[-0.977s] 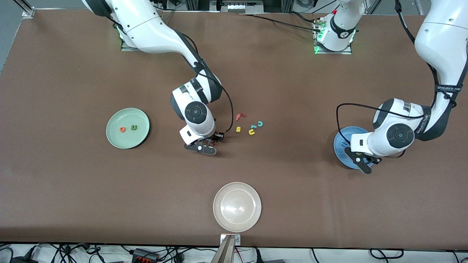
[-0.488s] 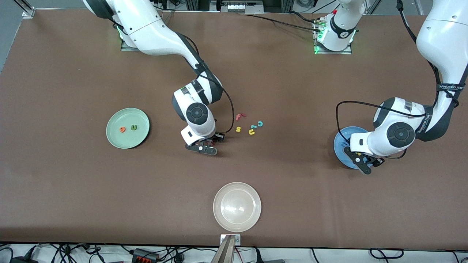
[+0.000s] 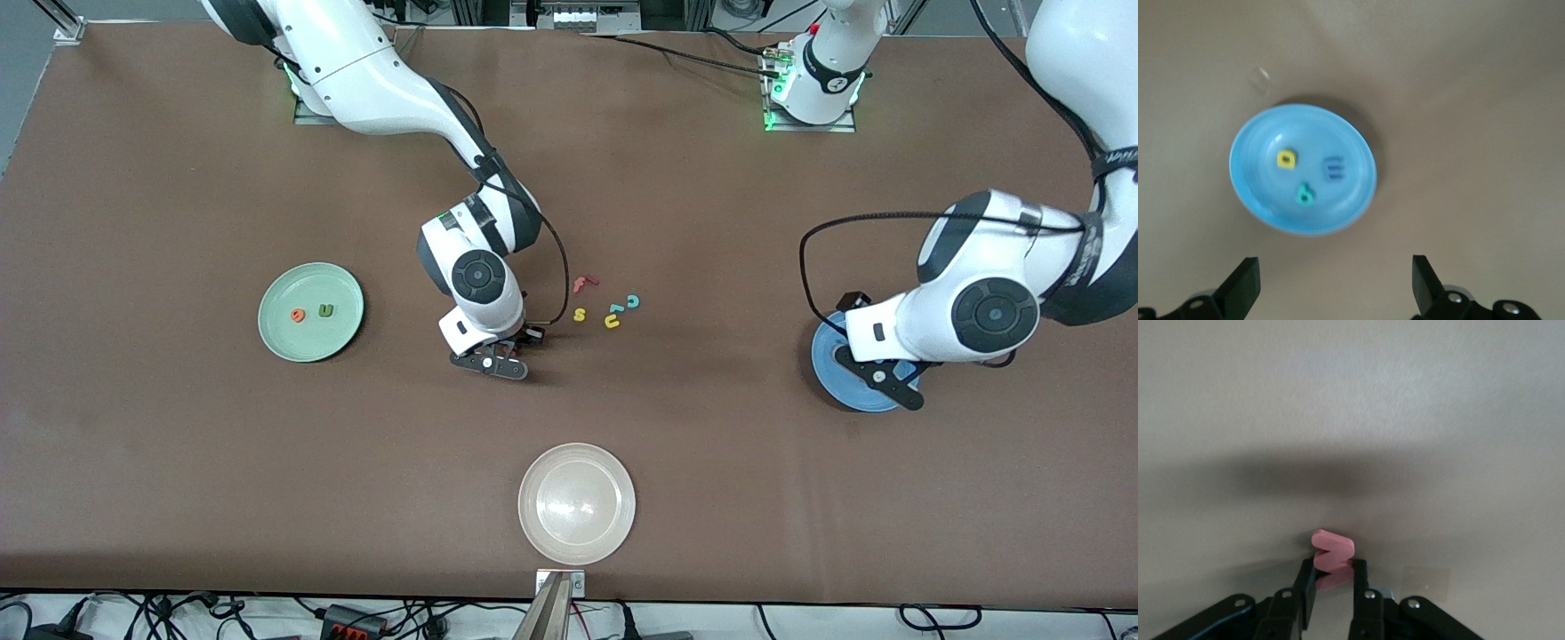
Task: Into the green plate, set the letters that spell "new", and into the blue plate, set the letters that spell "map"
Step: 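Drop the yellow d on the blue plate while the right gripper grasps the pink w, then drop the w on the green plate while the left gripper withdraws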
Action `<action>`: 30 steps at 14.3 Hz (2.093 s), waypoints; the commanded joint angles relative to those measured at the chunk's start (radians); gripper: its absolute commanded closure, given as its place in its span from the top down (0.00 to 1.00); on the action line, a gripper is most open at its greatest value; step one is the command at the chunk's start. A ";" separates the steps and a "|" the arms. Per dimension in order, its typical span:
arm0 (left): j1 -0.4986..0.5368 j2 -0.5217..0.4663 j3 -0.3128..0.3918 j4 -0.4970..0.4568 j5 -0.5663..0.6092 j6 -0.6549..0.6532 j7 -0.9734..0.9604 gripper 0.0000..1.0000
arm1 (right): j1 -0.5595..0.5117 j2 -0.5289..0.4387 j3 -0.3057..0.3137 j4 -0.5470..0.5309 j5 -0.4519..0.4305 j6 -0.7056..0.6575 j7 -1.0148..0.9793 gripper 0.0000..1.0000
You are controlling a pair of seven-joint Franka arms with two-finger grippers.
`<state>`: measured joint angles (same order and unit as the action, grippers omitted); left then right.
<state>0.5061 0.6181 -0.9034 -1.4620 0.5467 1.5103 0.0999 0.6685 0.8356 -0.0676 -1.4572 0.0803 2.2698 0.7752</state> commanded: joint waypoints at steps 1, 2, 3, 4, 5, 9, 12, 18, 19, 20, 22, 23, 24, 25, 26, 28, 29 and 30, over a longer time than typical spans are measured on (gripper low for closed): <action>0.003 0.002 -0.092 0.106 -0.008 -0.143 -0.185 1.00 | -0.042 -0.064 -0.014 0.006 -0.001 -0.106 -0.031 0.06; 0.002 0.002 -0.104 0.135 -0.013 -0.169 -0.243 1.00 | -0.059 -0.096 -0.017 0.002 -0.001 -0.165 -0.057 0.06; -0.001 -0.003 -0.104 0.164 -0.019 -0.177 -0.277 1.00 | -0.081 -0.133 -0.027 -0.020 -0.002 -0.232 -0.092 0.06; -0.023 -0.033 -0.089 0.178 -0.031 -0.170 -0.288 1.00 | -0.099 -0.169 -0.037 -0.052 -0.004 -0.268 -0.132 0.06; -0.040 -0.061 -0.056 0.184 -0.039 -0.165 -0.289 1.00 | -0.121 -0.218 -0.040 -0.119 -0.007 -0.274 -0.180 0.06; -0.277 -0.297 0.416 0.169 -0.368 -0.078 -0.286 1.00 | -0.135 -0.384 -0.118 -0.397 -0.013 -0.199 -0.335 0.06; -0.435 -0.457 0.717 -0.004 -0.533 0.058 -0.284 1.00 | -0.157 -0.444 -0.187 -0.512 -0.013 -0.194 -0.457 0.06; -0.641 -0.686 0.925 -0.317 -0.551 0.329 -0.234 1.00 | -0.211 -0.440 -0.189 -0.621 -0.011 -0.120 -0.514 0.07; -0.640 -0.683 0.923 -0.319 -0.550 0.326 -0.188 1.00 | -0.211 -0.432 -0.189 -0.635 -0.011 -0.087 -0.514 0.07; -0.635 -0.673 0.923 -0.317 -0.548 0.324 -0.142 1.00 | -0.211 -0.420 -0.189 -0.640 -0.011 -0.069 -0.516 0.07; -0.615 -0.656 0.923 -0.299 -0.550 0.289 -0.100 1.00 | -0.214 -0.411 -0.189 -0.638 -0.011 -0.065 -0.522 0.07; -0.615 -0.650 0.923 -0.293 -0.553 0.256 -0.115 1.00 | -0.219 -0.409 -0.189 -0.637 -0.011 -0.064 -0.527 0.11; -0.614 -0.643 0.923 -0.285 -0.551 0.249 -0.152 1.00 | -0.230 -0.403 -0.189 -0.634 -0.011 -0.058 -0.527 0.35; -0.607 -0.640 0.923 -0.287 -0.550 0.248 -0.201 1.00 | -0.233 -0.398 -0.189 -0.624 -0.002 -0.061 -0.513 0.99; -0.597 -0.640 0.923 -0.287 -0.547 0.246 -0.201 1.00 | -0.231 -0.406 -0.189 -0.615 -0.001 -0.070 -0.508 1.00; -0.586 -0.641 0.922 -0.285 -0.544 0.248 -0.190 1.00 | -0.230 -0.435 -0.190 -0.576 -0.001 -0.140 -0.508 1.00; -0.586 -0.640 0.920 -0.285 -0.544 0.251 -0.190 1.00 | -0.230 -0.447 -0.193 -0.533 0.001 -0.206 -0.510 1.00; -0.590 -0.637 0.910 -0.285 -0.542 0.252 -0.193 1.00 | -0.236 -0.457 -0.195 -0.485 0.001 -0.273 -0.508 1.00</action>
<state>-0.0851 -0.0227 0.0194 -1.7561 0.0016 1.7698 -0.0830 0.4473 0.4186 -0.2647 -2.0168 0.0753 2.1151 0.2691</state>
